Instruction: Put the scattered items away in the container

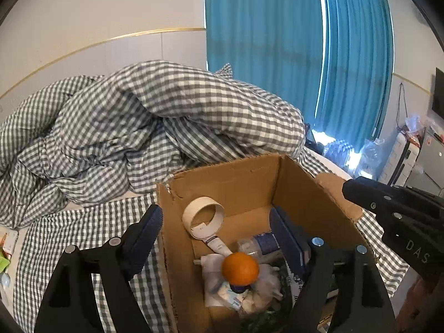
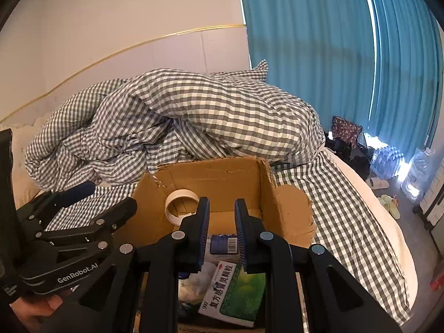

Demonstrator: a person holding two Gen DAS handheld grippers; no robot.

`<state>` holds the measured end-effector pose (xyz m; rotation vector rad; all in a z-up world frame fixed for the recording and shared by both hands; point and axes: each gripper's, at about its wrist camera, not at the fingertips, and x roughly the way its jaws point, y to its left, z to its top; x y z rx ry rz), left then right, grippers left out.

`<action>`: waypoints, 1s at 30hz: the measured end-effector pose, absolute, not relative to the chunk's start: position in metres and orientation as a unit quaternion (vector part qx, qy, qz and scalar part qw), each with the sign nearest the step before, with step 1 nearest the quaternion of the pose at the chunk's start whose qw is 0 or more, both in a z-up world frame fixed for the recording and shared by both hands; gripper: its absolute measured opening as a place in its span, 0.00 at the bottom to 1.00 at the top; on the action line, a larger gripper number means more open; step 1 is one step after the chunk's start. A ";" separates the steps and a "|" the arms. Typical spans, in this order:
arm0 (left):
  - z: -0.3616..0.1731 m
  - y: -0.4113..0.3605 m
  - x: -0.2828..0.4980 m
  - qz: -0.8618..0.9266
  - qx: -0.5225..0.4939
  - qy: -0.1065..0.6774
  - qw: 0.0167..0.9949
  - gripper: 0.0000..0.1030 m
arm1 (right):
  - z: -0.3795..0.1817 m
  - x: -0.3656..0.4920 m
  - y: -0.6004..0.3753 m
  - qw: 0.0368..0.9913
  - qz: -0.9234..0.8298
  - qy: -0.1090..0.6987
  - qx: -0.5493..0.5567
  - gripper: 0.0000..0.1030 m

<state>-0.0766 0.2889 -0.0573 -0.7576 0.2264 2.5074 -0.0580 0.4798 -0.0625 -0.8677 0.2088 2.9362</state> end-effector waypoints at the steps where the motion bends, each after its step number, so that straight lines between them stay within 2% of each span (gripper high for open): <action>1: -0.055 0.286 -0.076 0.924 -0.277 0.082 0.252 0.82 | -0.061 -0.057 0.478 0.036 0.957 0.066 -0.281 0.17; 3: -0.048 0.280 -0.074 0.926 -0.271 0.079 0.249 0.85 | -0.056 -0.056 0.474 0.037 0.958 0.063 -0.278 0.17; 5: -0.041 0.273 -0.070 0.929 -0.265 0.078 0.246 0.85 | -0.049 -0.053 0.470 0.038 0.960 0.060 -0.272 0.24; 7: -0.033 0.265 -0.065 0.933 -0.257 0.078 0.241 0.85 | -0.040 -0.048 0.463 0.038 0.963 0.058 -0.261 0.52; 9: -0.023 0.254 -0.060 0.937 -0.249 0.076 0.233 0.86 | -0.031 -0.041 0.455 0.037 0.967 0.057 -0.247 0.67; 12: -0.010 0.235 -0.053 0.942 -0.239 0.067 0.224 0.92 | -0.017 -0.033 0.442 0.034 0.971 0.050 -0.230 0.77; 15: 0.002 0.212 -0.043 0.950 -0.223 0.057 0.210 0.98 | -0.003 -0.026 0.425 0.032 0.975 0.042 -0.215 0.97; 16: 0.005 0.205 -0.041 0.953 -0.219 0.054 0.205 0.99 | 0.000 -0.025 0.420 0.033 0.976 0.039 -0.211 1.00; 30: 0.036 0.085 -0.028 0.974 -0.200 0.012 0.106 1.00 | 0.038 -0.013 0.335 -0.015 0.983 0.008 -0.183 1.00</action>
